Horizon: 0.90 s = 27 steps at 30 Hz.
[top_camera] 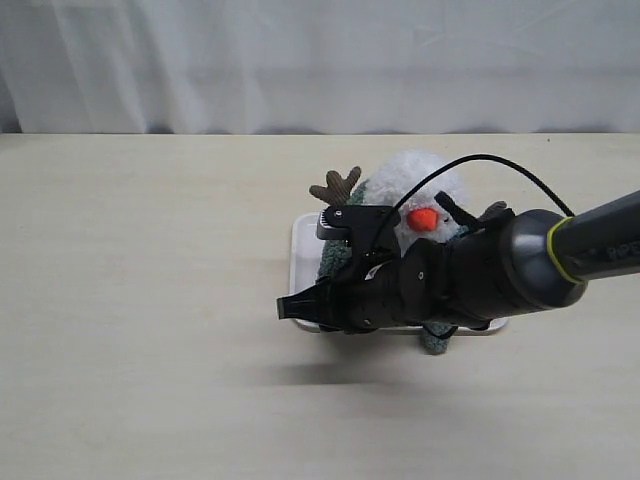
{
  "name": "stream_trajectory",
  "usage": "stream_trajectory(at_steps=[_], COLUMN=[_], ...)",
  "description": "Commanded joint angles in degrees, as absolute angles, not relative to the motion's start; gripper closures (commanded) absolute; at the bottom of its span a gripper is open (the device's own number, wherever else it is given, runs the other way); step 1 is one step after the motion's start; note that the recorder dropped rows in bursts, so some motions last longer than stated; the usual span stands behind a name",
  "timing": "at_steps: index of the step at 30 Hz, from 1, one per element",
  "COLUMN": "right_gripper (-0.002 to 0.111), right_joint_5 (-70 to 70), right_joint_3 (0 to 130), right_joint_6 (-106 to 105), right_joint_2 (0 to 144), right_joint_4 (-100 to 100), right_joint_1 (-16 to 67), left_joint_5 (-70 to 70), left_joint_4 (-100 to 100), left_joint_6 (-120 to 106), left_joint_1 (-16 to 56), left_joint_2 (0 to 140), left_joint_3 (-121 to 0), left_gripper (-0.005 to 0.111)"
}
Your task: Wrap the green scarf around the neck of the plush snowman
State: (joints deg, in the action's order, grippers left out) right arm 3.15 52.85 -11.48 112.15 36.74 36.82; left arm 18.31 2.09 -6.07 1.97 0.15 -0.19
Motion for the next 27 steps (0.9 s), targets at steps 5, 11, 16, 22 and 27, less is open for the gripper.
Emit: stream_trajectory(at_steps=[5,11,16,22,27], right_gripper=[0.104,0.104,0.104,0.104,0.104], right_joint_5=[0.50,-7.87,-13.64,-17.25,-23.56], right_joint_3=[53.24,53.24,53.24,53.24,53.24], right_joint_6=[-15.77,-21.88,-21.30,-2.73,13.22], right_joint_2=[111.56,107.76,104.88,104.21,104.21], right_joint_4=[36.79,36.79,29.76,6.98,-12.00], right_joint_1=[36.86,36.86,36.86,36.64,36.64], left_joint_5=[17.71,17.71,17.71,17.71,17.71], left_joint_4=[2.18,2.18,2.18,2.18,2.18], left_joint_6=[-5.70,-5.70,-5.70,-5.70,-5.70], left_joint_1=[1.73,1.73,1.73,1.73,1.73], left_joint_2=[0.00,0.00,0.00,0.00,0.00], left_joint_3=[0.00,0.00,0.00,0.00,0.00], left_gripper=[0.107,0.107,0.107,0.107,0.107])
